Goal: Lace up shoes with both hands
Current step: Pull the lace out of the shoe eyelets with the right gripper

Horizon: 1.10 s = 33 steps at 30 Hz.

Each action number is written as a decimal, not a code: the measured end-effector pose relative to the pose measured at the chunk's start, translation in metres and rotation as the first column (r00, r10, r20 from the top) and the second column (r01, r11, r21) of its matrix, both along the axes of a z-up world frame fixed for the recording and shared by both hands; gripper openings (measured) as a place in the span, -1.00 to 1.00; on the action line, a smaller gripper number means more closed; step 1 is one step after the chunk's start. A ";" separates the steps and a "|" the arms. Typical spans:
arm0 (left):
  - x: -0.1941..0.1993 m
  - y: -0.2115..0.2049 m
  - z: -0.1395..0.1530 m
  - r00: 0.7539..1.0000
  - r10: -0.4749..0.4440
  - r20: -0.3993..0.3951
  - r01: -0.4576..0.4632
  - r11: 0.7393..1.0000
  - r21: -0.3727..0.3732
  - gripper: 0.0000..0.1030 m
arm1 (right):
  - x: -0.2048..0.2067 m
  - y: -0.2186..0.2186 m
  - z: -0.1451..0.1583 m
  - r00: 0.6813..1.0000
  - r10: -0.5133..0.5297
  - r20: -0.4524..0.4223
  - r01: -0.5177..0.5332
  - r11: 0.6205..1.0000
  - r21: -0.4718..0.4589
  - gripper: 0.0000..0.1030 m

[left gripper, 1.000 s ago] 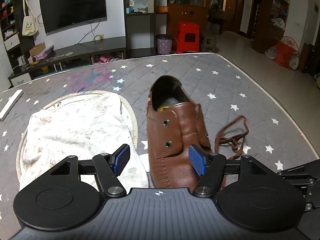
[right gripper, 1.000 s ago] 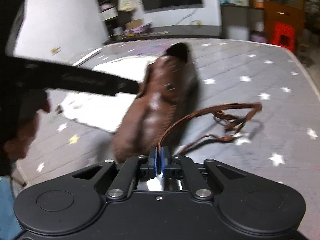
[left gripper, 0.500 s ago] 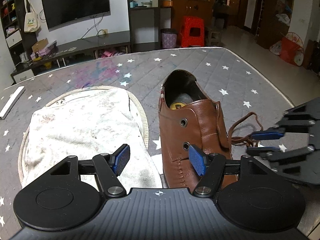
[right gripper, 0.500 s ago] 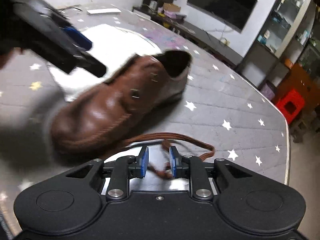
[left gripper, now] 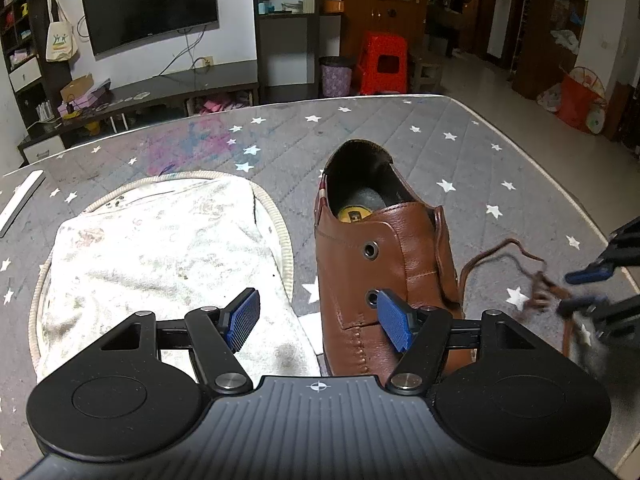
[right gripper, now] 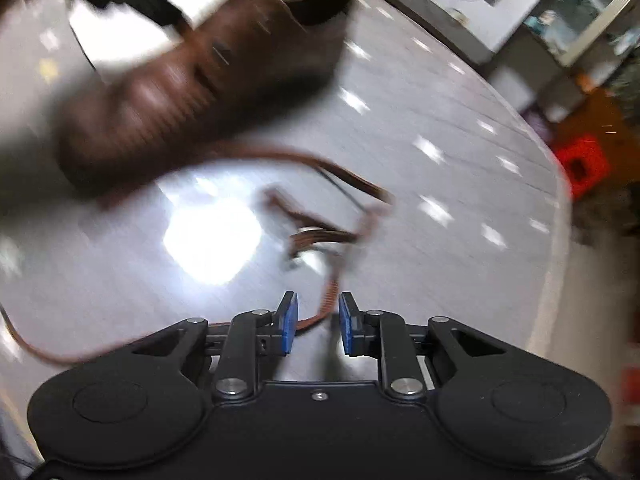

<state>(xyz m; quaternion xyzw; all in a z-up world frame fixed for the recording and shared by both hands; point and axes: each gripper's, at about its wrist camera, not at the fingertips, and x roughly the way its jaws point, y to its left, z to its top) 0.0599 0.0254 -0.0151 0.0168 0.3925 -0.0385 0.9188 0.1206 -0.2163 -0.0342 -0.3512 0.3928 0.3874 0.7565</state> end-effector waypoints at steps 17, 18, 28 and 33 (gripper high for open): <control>0.008 0.006 0.000 0.999 -0.004 -0.034 0.005 1.000 0.022 0.29 | 0.048 0.020 0.023 0.857 0.516 -0.016 -0.516 0.855 -0.050 -0.19; 0.009 0.007 -0.001 0.999 -0.004 -0.036 0.005 1.000 0.024 0.30 | 0.051 0.022 0.024 0.840 0.543 -0.017 -0.543 0.838 -0.053 -0.19; 0.010 0.006 -0.003 0.999 0.000 -0.043 0.001 1.000 0.025 0.29 | 0.018 0.005 0.018 0.907 0.416 -0.065 -0.419 0.907 -0.048 -0.63; 0.004 0.002 -0.002 1.000 -0.010 -0.030 0.010 1.000 0.017 0.29 | -0.007 -0.007 0.013 0.954 0.285 -0.094 -0.290 0.956 -0.046 -0.92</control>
